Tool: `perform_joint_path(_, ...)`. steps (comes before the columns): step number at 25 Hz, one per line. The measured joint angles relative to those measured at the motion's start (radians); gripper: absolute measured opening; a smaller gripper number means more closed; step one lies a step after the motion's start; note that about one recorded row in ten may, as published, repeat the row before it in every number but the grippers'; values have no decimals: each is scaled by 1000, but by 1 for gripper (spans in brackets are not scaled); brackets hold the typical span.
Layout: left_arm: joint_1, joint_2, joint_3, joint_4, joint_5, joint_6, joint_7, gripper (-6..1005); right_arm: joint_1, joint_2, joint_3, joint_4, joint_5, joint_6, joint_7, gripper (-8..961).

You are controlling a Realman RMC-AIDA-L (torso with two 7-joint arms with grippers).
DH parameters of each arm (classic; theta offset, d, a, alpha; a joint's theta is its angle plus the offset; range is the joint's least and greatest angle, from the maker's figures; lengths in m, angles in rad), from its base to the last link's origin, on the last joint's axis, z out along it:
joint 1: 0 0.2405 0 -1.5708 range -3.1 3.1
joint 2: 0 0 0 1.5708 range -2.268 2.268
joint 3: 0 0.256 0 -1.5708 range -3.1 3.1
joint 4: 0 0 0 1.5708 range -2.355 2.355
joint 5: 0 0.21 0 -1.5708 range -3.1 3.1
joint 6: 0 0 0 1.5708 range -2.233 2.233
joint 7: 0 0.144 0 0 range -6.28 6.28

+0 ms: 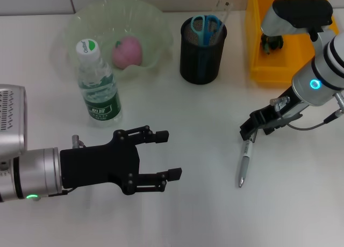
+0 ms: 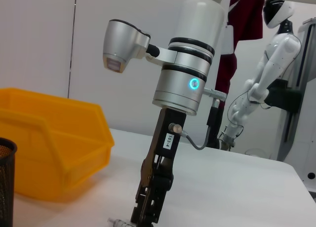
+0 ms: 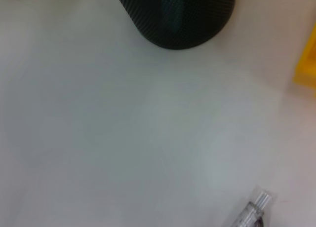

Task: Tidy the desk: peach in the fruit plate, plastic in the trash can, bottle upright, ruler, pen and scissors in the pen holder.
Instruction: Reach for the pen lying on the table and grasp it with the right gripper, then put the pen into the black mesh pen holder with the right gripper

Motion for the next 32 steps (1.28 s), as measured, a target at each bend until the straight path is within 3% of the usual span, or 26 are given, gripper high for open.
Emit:
perform_joint_path(2,1,0,0,0,0,-1,0,813,2,0,0,8,0,7,0,653)
perform_joint_path(7,2,0,0,0,0,-1,0,813,9,-2,1,28,0,17,0,470)
perform_joint_path(24,4,0,-3,0,0,-4,1,813,8,-2,-1,34,-3,20,-11,318)
perform_joint_path(25,4,0,-3,0,0,-4,1,813,8,-2,-9,32,-4,20,-14,245)
perform_joint_path(32,4,0,-5,0,0,-4,2,813,-29,-2,-27,-51,0,15,-22,173)
